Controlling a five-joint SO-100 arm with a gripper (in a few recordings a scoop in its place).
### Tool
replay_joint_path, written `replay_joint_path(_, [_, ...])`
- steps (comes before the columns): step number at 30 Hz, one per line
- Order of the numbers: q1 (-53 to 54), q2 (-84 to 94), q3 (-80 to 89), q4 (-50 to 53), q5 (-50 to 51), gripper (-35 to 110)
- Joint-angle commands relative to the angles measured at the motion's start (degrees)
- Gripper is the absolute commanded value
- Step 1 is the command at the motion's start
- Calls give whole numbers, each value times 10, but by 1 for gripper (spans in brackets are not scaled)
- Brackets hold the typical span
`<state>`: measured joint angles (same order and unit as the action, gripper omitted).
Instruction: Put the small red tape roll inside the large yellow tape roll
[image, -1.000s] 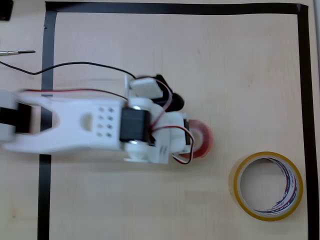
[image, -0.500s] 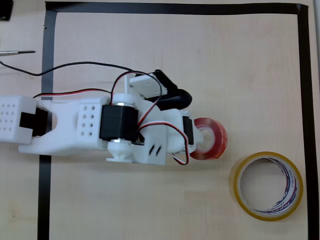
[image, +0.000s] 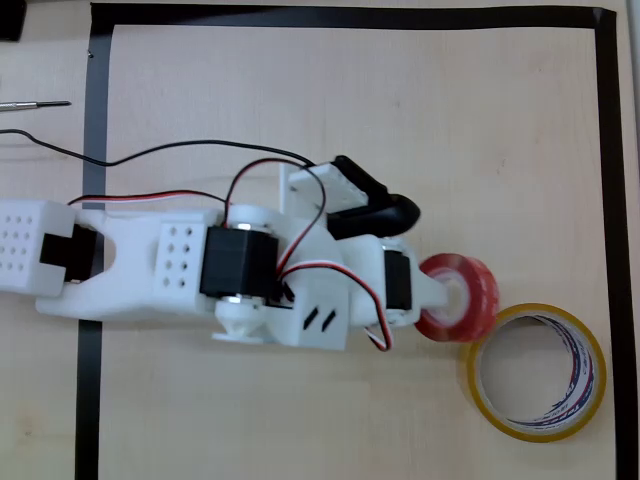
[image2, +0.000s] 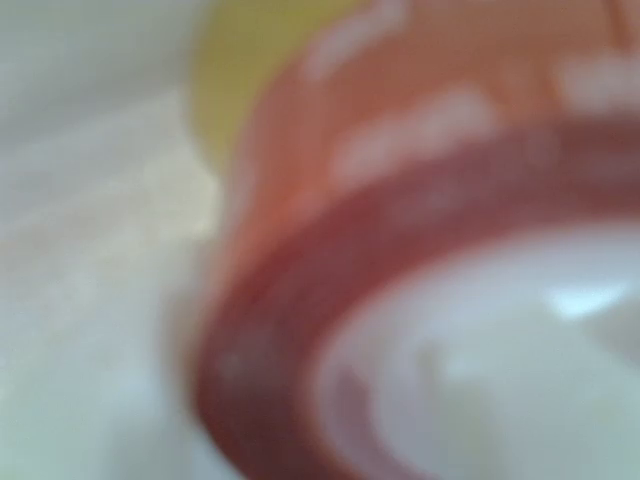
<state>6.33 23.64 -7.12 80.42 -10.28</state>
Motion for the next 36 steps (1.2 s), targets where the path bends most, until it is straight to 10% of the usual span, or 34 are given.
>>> replay_joint_path(1, [19, 26, -66, -67, -6, 0])
replay_joint_path(36, [56, -66, -66, -362, 9, 7])
